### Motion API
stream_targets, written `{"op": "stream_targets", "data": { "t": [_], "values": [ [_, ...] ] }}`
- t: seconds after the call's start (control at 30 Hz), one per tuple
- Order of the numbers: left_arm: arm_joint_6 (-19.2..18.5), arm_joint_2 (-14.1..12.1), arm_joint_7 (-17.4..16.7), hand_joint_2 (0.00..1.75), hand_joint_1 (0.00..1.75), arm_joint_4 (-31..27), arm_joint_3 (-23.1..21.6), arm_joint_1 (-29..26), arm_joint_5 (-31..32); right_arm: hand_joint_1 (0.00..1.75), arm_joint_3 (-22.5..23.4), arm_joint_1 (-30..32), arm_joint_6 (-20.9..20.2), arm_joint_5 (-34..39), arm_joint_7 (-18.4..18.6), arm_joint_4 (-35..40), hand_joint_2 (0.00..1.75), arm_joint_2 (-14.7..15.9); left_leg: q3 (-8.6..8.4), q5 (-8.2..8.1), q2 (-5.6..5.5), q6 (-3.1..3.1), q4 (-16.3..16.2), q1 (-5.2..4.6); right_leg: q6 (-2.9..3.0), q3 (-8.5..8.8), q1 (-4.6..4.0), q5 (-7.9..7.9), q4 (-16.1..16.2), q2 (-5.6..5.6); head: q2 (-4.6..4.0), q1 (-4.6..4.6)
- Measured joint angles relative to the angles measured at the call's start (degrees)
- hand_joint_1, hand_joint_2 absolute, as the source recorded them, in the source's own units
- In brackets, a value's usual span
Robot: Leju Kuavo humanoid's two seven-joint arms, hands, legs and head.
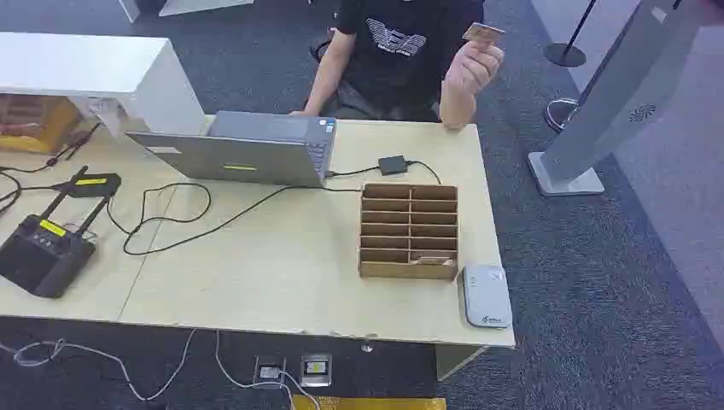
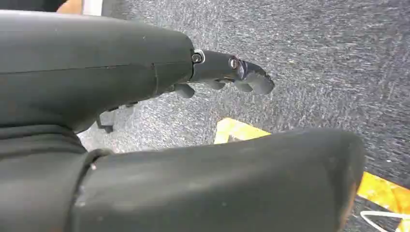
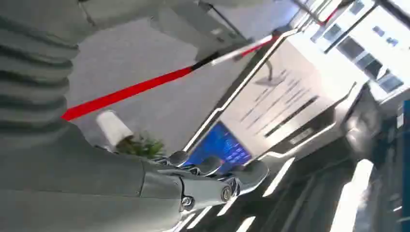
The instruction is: Pass the card to the sensor for recognition and then transmit it.
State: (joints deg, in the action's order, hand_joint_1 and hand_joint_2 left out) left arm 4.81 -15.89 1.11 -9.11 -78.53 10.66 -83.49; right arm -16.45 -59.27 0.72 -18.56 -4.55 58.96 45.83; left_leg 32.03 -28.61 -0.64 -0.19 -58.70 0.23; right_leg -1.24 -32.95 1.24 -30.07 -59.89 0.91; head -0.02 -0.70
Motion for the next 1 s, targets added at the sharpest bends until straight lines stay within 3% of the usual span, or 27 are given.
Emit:
{"op": "stream_targets", "data": {
  "t": [0.1,0.4,0.53,0.77,0.9,1.0],
  "values": [
    [-0.1,0.0,0.0,0.00,0.00,0.0,0.0,-0.2,0.1,0.00,-4.7,0.1,-0.6,0.0,0.1,3.3,1.75,0.0,0.03,-0.01,0.00,0.00,0.0,0.00,0.00,-0.02,0.00,0.00,0.0,-0.01,0.00,0.00],
    [-1.8,-0.6,0.7,0.00,0.00,0.0,0.0,-0.3,1.4,0.00,-15.1,1.4,-10.1,-0.2,1.6,11.5,1.75,0.4,0.02,0.00,0.02,-0.01,0.0,0.02,0.00,-0.04,-0.03,0.00,0.0,-0.03,0.00,0.00],
    [-2.3,-1.0,1.0,0.00,0.00,0.0,-0.1,-0.3,2.0,0.00,-19.1,3.3,-12.2,0.4,2.1,14.3,1.75,0.9,0.02,-0.01,0.03,-0.01,0.0,0.07,0.01,-0.04,-0.08,-0.01,0.0,-0.03,0.00,0.02],
    [-2.7,-0.9,1.0,0.00,0.00,0.0,-0.2,-0.4,3.0,0.00,-24.6,11.0,-11.6,-1.2,3.0,16.5,1.75,0.3,0.07,-0.01,0.01,-0.02,0.0,0.11,0.05,-0.03,-0.13,-0.03,0.1,-0.01,0.00,0.00],
    [-2.7,-0.9,1.0,0.00,0.00,0.0,-0.2,-0.4,3.0,0.00,-26.4,12.4,-11.1,-1.8,2.8,16.6,1.75,0.0,0.07,-0.01,0.03,-0.02,0.0,0.12,0.05,-0.05,-0.13,-0.03,0.1,-0.03,0.00,0.00],
    [-2.3,-0.9,1.0,0.00,0.00,0.0,-0.2,-0.4,3.0,0.00,-27.5,13.6,-8.7,-3.2,2.4,16.6,1.75,-0.4,0.07,-0.02,0.02,-0.03,0.0,0.16,0.06,-0.04,-0.18,-0.04,0.1,-0.02,0.00,0.00]
  ]
}}
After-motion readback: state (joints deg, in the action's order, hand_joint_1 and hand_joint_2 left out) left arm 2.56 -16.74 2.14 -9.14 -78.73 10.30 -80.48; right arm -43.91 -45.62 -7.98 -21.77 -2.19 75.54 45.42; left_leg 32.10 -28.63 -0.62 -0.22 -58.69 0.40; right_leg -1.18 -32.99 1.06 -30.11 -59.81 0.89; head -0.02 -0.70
